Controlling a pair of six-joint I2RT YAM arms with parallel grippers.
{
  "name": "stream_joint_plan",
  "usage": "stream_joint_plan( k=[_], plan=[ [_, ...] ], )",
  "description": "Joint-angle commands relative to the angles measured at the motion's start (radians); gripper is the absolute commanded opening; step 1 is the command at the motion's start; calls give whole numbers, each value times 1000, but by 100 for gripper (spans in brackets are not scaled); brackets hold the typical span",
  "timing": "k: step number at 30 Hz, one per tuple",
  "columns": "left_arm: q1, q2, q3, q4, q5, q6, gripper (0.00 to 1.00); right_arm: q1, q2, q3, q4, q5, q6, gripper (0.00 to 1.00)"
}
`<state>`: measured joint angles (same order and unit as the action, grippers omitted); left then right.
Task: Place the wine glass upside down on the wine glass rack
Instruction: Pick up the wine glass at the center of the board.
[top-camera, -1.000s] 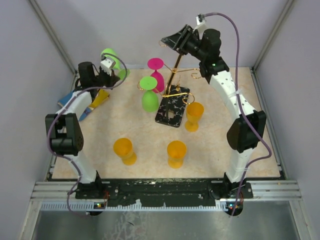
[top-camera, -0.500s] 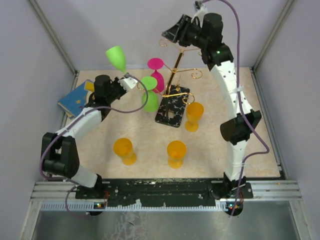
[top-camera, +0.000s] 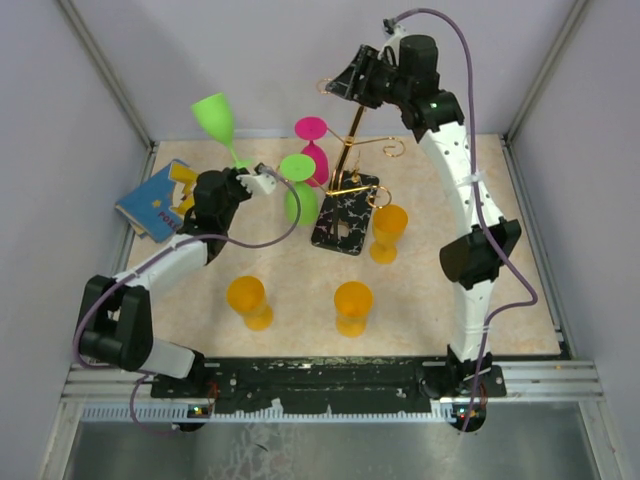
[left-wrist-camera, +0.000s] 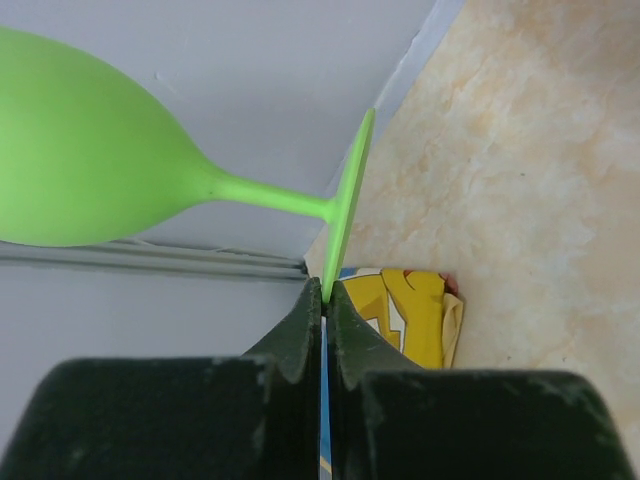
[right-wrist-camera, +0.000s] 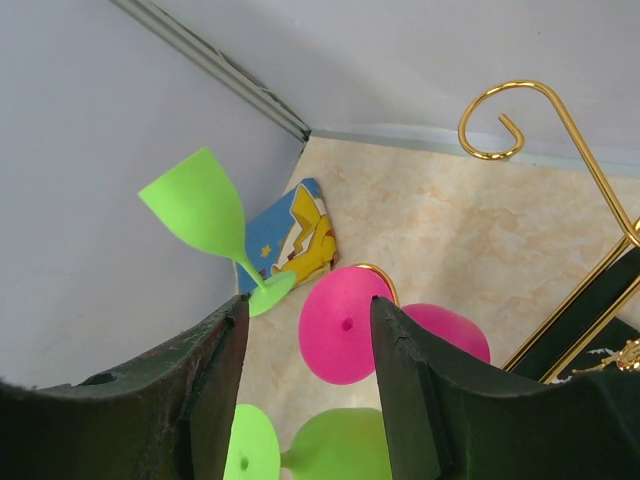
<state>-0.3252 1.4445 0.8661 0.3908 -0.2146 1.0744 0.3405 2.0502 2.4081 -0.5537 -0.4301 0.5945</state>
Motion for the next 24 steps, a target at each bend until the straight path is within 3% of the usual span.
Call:
stream_joint_plan(
  k=[1, 9, 17, 24],
  plan=[
    [-4, -59, 8, 90, -31, 8, 0, 13, -47, 0, 29, -9, -20, 53],
    [-3, -81, -27, 137, -55, 0, 0, 27, -38, -4, 35, -23, -30, 55],
    [8, -141, 68, -4, 76, -136, 0, 38, -34, -14, 56, -41, -74, 56],
    [8, -178, 205, -156, 267, -247, 0, 42, -88, -196, 355, -189, 17, 59]
  ],
)
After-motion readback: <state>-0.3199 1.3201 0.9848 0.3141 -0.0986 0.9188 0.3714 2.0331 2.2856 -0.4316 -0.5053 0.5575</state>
